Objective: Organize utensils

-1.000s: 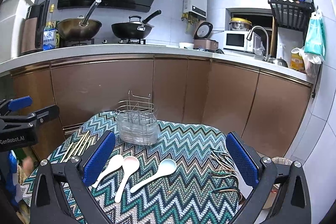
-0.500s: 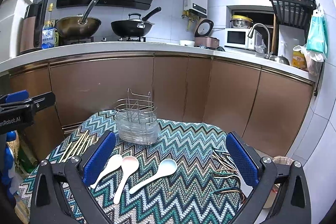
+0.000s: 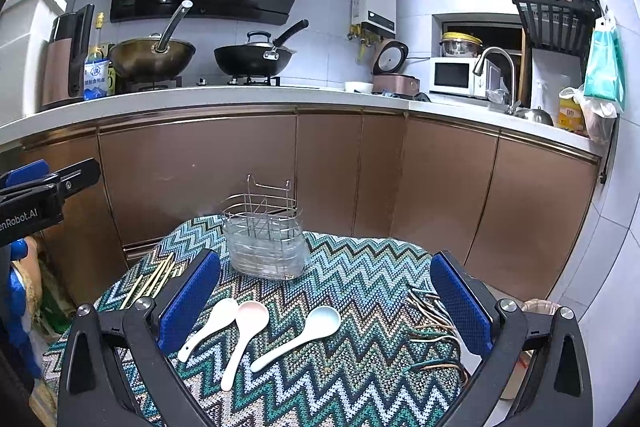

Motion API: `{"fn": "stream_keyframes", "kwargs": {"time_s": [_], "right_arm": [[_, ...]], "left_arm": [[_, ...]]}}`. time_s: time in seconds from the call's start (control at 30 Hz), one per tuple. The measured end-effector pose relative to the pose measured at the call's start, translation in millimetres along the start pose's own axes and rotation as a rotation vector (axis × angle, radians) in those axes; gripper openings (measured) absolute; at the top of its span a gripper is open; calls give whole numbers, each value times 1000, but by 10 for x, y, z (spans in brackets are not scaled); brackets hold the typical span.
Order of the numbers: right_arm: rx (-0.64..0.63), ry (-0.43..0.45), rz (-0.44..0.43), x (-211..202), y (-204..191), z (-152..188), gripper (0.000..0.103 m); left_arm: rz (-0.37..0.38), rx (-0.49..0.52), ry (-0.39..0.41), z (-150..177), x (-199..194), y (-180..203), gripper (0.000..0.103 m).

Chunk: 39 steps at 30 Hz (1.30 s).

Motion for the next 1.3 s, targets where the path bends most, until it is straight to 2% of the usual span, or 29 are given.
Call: {"fn": "stream_keyframes", "kwargs": {"time_s": [0.23,0.4,0.53,0.63,0.7,0.8,0.97,1.13,1.3], "right_arm": [[18,2,-14,6,66,8,103],[45,5,-59,17,133,12,103],[91,-30,-78,156,261,43,103],[129,-71,-97,314,361,107,102],[155,-109,-116,436,427,170,97],[216,-177,-165,664,535,310,84],[292,-293,-221,1035,680,592,57],[318,-394,-262,1376,752,832,46],[328,-465,-292,1714,782,959,42]], "left_arm": [[23,27,-42,-37,35,39,102],[38,-9,-77,-77,141,-29,102],[65,-22,-131,-38,329,-81,102],[113,-36,-204,68,531,-101,102],[154,-56,-273,172,718,-114,101],[202,-60,-351,307,929,-81,101],[305,-45,-471,547,1264,62,99],[360,-38,-569,757,1567,117,88],[335,-59,-596,783,1762,-54,87]]}}
Point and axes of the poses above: each gripper's, at about its wrist camera, not at the fingertips, and x roughly the way its jaws point, y to its right, z to its underside, the point moved 2 cm from there along x, roughly the way its jaws point, and after that the axes turned 9 degrees about -z, right-handed, at the moved point
